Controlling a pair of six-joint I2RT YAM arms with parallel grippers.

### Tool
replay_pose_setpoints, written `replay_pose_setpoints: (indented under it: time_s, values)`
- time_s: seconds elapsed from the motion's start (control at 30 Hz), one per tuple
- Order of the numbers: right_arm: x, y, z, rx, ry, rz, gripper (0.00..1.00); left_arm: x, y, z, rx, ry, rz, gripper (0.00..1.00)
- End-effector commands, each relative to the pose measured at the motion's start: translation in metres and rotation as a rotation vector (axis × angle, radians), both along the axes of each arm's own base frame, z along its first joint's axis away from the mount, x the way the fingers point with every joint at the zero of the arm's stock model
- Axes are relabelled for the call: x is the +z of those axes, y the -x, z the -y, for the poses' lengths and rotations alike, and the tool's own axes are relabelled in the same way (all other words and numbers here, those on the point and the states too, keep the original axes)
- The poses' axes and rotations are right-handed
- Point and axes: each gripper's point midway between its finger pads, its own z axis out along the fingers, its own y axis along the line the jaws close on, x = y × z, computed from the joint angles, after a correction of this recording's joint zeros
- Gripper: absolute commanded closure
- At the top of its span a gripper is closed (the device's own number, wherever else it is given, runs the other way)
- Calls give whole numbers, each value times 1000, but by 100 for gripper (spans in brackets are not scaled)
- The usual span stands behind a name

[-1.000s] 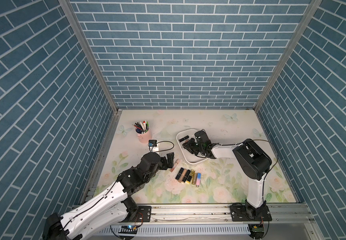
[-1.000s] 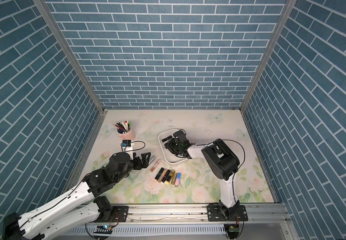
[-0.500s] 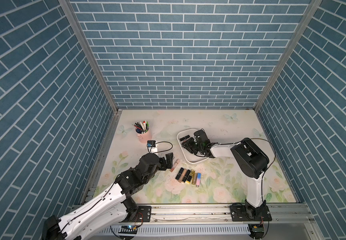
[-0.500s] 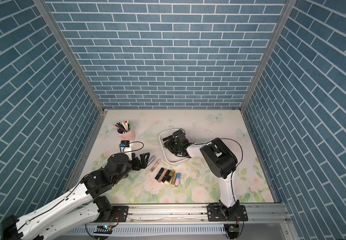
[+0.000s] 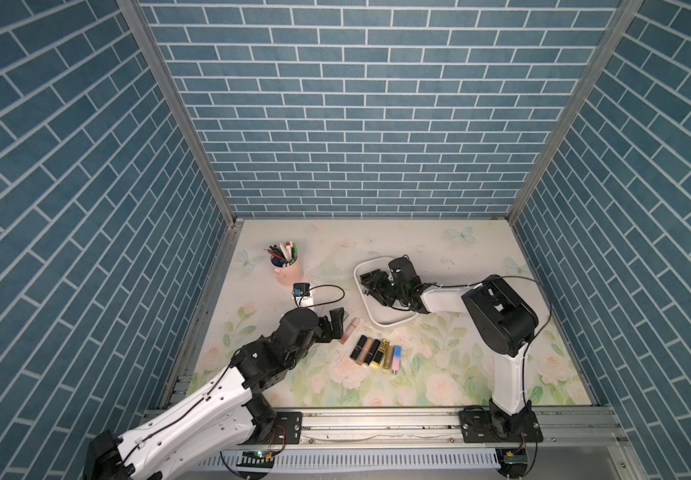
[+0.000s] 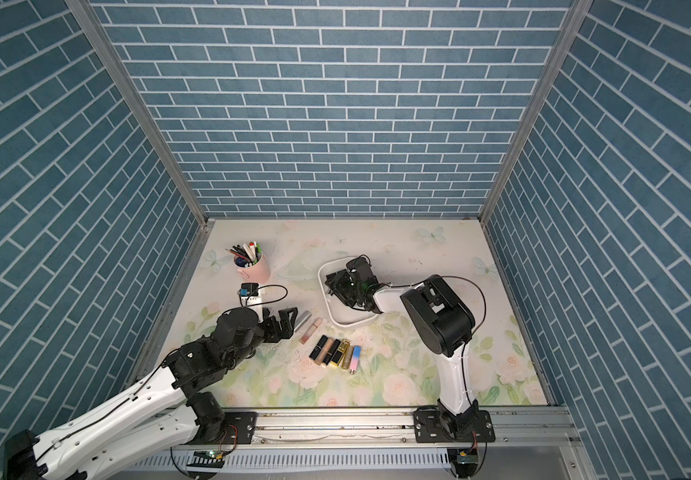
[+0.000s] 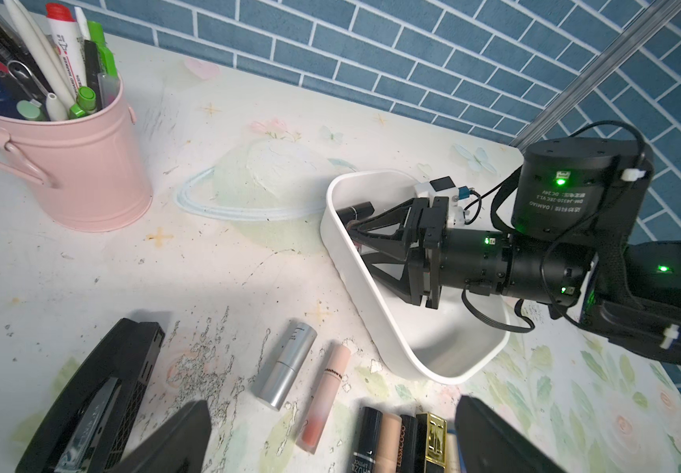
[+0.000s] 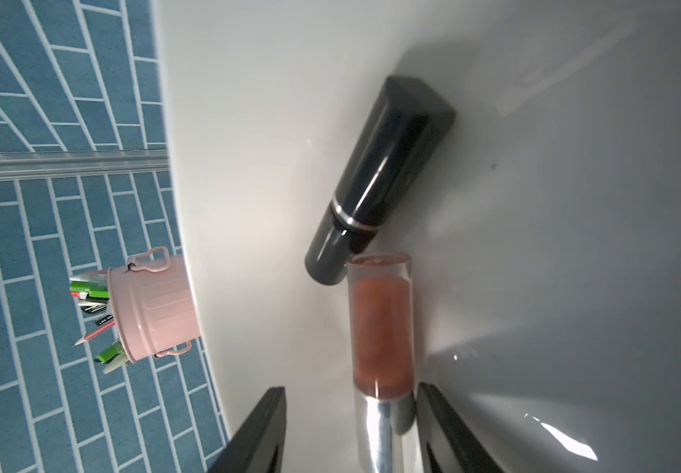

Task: Put the lipstick into the storage box
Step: Place the lipstick in the storage box.

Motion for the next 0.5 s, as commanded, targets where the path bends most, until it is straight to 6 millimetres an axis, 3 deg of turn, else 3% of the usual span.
replay_pose_setpoints:
  time_s: [0.0,0.23,0.47]
  values:
    - [17,-9,-7,27,-34,50,42,-8,3,-3,7,-15,-14,0]
    - [60,-10,-6,72,-54,142,40,-16,-1,-5,17,-81,-45,0]
    - [105,8,11,143,17,248,39,-23,-16,0,-8,-186,-93,0]
